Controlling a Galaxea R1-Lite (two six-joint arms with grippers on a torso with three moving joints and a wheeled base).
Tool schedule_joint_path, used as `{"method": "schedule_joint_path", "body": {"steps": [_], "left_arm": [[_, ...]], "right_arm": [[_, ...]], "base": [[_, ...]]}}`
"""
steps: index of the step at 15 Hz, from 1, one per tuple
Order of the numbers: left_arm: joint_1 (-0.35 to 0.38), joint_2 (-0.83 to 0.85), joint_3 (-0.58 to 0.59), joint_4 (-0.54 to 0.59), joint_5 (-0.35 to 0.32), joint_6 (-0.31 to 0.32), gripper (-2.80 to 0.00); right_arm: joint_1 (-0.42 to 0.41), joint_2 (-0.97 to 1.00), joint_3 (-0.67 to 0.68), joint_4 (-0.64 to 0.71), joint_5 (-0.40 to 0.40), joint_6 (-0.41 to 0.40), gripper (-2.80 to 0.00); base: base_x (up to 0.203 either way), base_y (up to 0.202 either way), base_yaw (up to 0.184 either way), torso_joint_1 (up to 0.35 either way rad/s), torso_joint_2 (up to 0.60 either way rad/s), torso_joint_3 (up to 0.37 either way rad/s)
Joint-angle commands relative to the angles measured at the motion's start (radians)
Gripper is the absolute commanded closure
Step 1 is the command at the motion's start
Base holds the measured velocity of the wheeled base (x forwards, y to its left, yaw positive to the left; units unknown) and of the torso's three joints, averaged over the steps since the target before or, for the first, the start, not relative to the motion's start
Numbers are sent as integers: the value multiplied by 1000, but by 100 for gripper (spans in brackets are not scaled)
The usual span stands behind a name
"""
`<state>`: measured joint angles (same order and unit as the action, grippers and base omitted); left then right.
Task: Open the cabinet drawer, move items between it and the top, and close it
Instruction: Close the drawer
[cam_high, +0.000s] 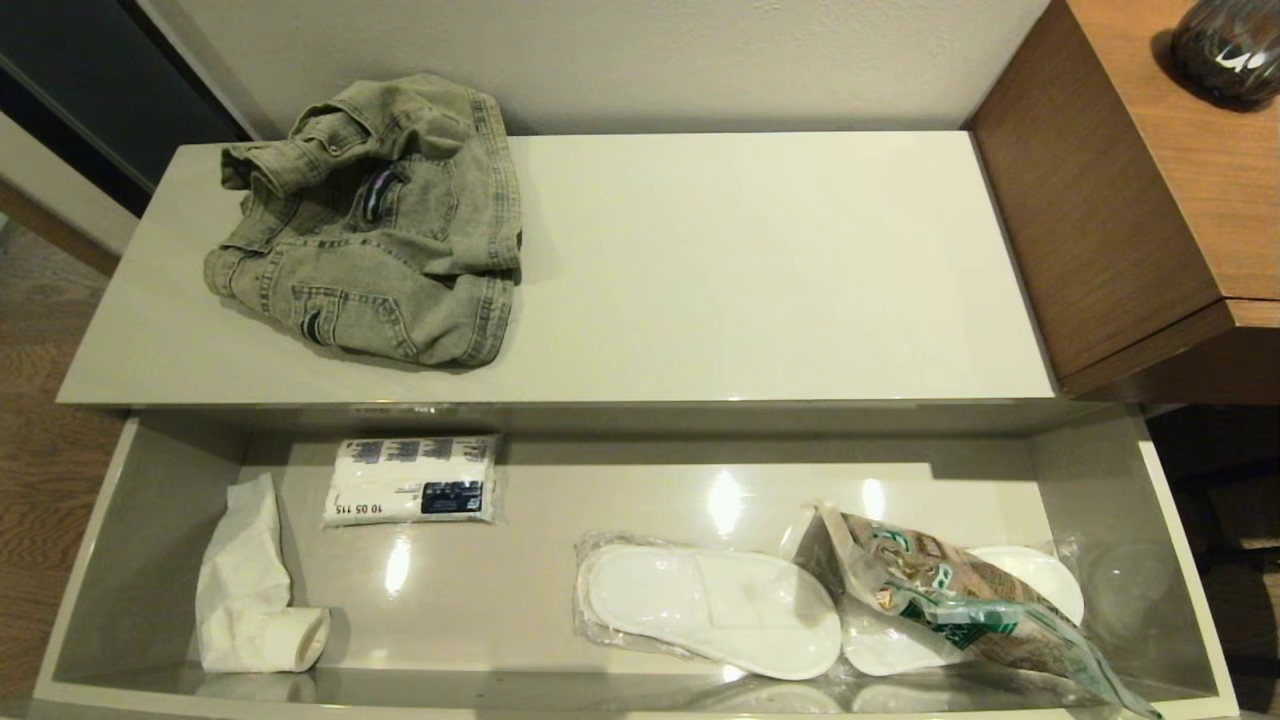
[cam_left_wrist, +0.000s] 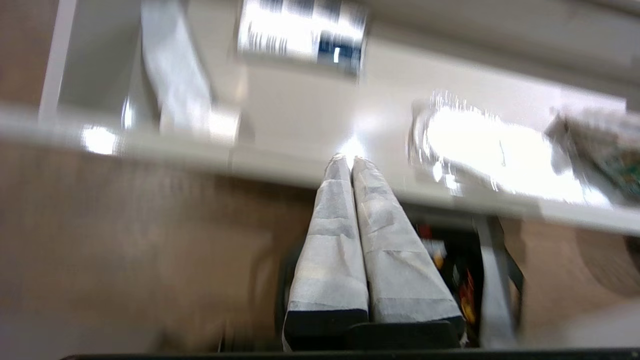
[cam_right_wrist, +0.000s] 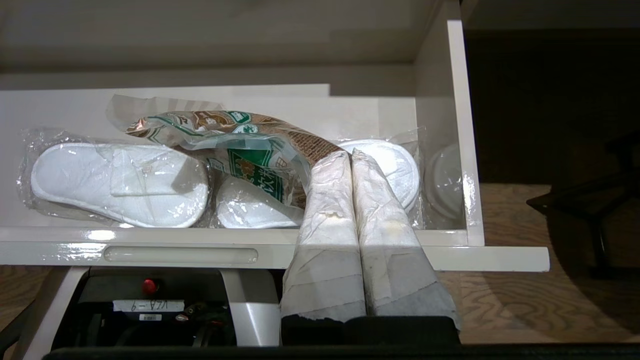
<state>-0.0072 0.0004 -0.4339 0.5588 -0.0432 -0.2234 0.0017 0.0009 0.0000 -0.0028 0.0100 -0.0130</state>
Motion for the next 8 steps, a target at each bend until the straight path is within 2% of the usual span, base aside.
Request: {"method": "schedule_joint_path", "body": {"steps": [1,2,3,4,5,6,8], "left_arm": [[-1,1,217,-368,5,81,0],[-1,1,334,-517,4,145,0],[-1,1,407,-603,1,186,0],[-1,1,445,-637,0,215,0],[-1,1,444,-617,18,229,0],[0,0,435,-546,43,224,0],[0,0,426,-536,48,223,0]], "right_arm": [[0,1,0,0,1,0,0],[0,1,0,0,1,-1,0],[1,1,1,0,1,-1,0],[0,1,0,0,1,-1,0],[0,1,0,0,1,-1,0],[0,1,2,0,1,-1,0],[1,1,2,0,1,-1,0]], "base": [[0,0,0,0,0,0],[0,0,0,0,0,0],[0,0,0,0,0,0],[0,0,0,0,0,0],[0,0,0,0,0,0],[0,0,0,0,0,0],[0,0,0,0,0,0]]}}
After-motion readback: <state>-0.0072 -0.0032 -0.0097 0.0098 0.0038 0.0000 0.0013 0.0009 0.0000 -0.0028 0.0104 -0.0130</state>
